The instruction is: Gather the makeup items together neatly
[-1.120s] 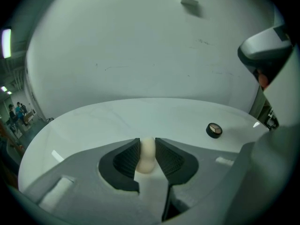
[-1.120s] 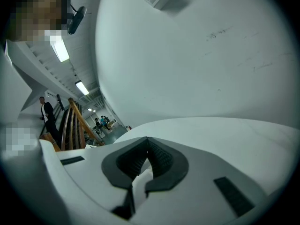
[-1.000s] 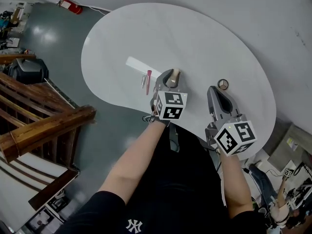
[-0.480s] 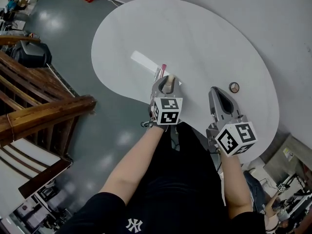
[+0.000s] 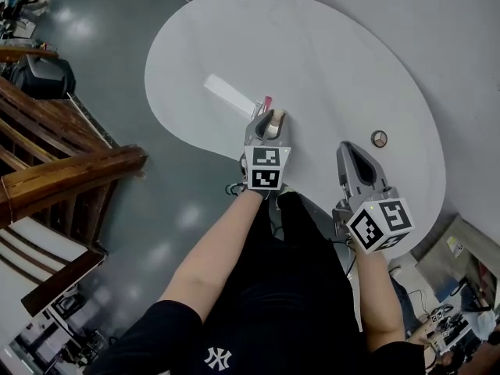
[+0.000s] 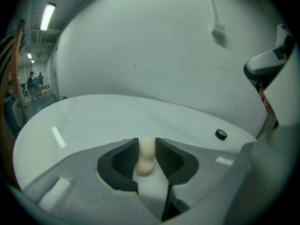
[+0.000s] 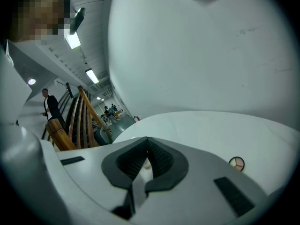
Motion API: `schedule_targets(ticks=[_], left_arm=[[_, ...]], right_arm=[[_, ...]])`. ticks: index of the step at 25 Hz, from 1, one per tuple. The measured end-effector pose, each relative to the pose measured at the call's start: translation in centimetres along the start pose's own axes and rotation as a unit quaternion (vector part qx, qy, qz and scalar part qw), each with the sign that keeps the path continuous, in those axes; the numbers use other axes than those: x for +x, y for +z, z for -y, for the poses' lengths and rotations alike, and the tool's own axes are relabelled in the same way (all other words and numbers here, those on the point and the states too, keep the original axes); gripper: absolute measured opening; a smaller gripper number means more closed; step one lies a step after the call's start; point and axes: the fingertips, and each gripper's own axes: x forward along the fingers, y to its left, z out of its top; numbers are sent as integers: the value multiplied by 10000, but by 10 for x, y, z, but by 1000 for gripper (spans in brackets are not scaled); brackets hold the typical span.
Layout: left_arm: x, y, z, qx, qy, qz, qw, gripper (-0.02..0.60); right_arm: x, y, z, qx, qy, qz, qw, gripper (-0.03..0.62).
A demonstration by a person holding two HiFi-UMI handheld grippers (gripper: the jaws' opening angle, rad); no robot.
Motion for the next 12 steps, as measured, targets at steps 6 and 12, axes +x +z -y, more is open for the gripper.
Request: schedule_targets(ticks=[6, 12], left_arm=[[-3, -5, 0, -95, -143, 90, 9998, 109], [-11, -8, -1, -23, -146, 8, 9999, 121]], right_arm=[[2, -4, -10, -64, 23, -65, 10000, 14], [6, -4, -17, -88, 93, -62, 9999, 14]])
